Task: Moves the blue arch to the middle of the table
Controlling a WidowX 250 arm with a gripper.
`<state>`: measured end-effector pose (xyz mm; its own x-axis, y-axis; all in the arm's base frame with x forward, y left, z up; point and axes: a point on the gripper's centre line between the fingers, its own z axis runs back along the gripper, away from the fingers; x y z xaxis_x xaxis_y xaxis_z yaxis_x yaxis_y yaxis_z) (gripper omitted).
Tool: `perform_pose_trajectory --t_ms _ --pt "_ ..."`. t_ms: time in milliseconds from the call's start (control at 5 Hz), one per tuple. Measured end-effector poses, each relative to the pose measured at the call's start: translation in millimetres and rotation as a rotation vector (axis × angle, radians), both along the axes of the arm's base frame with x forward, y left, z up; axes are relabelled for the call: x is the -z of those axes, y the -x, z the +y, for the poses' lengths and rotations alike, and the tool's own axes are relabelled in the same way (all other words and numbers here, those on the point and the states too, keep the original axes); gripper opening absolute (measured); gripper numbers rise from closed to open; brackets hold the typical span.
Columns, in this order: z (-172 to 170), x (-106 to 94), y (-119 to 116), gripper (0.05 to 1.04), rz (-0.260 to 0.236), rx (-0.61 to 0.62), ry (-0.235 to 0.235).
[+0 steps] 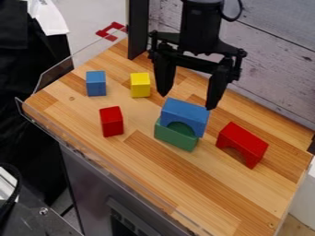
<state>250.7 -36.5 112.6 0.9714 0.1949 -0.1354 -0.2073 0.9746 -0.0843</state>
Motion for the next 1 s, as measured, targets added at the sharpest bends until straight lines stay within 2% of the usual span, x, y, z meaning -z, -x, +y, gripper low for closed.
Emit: perform_pose_trajectory --t_ms 200,400,600,800,1000 --pt "0 7.4 2 1.001 0.029 0.001 -0.002" --pt "7 8.9 1 1.001 0.048 -0.22 -0.077" --pt "13 9.6 -9 1.0 -0.011 -0.495 -0.147" --pt "14 2.8 -11 1.0 -0.079 -0.751 -0.151" --pt "11 1.3 -11 1.001 -0.098 -1.01 -0.196"
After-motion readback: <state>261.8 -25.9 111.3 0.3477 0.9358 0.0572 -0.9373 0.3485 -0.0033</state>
